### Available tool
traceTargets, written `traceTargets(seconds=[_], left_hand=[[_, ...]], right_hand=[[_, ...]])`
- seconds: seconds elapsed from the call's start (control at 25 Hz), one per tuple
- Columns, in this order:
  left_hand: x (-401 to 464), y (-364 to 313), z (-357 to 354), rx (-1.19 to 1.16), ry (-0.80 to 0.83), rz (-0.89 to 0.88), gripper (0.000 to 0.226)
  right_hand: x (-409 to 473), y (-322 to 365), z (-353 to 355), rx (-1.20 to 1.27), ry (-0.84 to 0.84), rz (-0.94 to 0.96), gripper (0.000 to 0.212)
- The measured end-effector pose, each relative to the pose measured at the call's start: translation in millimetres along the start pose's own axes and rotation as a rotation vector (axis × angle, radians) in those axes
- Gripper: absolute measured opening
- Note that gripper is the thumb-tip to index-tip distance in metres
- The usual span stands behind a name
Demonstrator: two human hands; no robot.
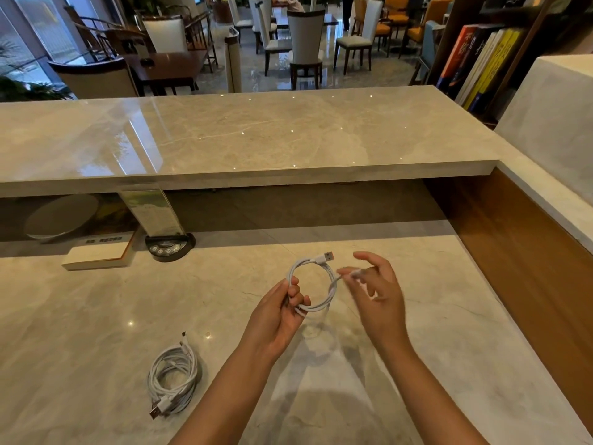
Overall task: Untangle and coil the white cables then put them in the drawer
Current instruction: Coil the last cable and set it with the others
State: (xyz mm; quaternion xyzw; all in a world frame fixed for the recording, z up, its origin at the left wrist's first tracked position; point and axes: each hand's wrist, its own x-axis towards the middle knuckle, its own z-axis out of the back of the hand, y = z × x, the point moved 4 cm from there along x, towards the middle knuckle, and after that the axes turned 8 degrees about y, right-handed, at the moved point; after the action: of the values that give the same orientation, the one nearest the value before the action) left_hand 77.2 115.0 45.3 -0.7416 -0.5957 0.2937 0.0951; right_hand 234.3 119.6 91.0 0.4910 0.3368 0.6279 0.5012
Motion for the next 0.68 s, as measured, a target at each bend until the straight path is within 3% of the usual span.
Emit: traceTargets(seconds=[0.2, 0.36, 0.52, 0.6, 0.68], left_hand=[[-3, 1, 5, 0.011, 0.023, 0.024, 0.026], [-3, 2, -2, 0.063, 0.039, 0.015, 0.027], [-9, -1, -9, 0.25, 0.133, 0.02, 0.028], [-13, -6, -18, 0.447, 0.216, 0.023, 0.029], [-17, -12, -24, 0.583, 0.278, 0.042, 0.031]], right_hand=[[7, -11, 24, 0.498, -0.197, -0.321, 0.014], [10, -9, 14, 0.755, -0.065, -0.456, 0.019], [21, -10, 16, 0.371, -0.058, -0.458, 0.018], [33, -11, 17, 0.065, 0.126, -0.455, 0.018], [43, -8, 15, -0.186, 0.448, -0.439, 0.018]])
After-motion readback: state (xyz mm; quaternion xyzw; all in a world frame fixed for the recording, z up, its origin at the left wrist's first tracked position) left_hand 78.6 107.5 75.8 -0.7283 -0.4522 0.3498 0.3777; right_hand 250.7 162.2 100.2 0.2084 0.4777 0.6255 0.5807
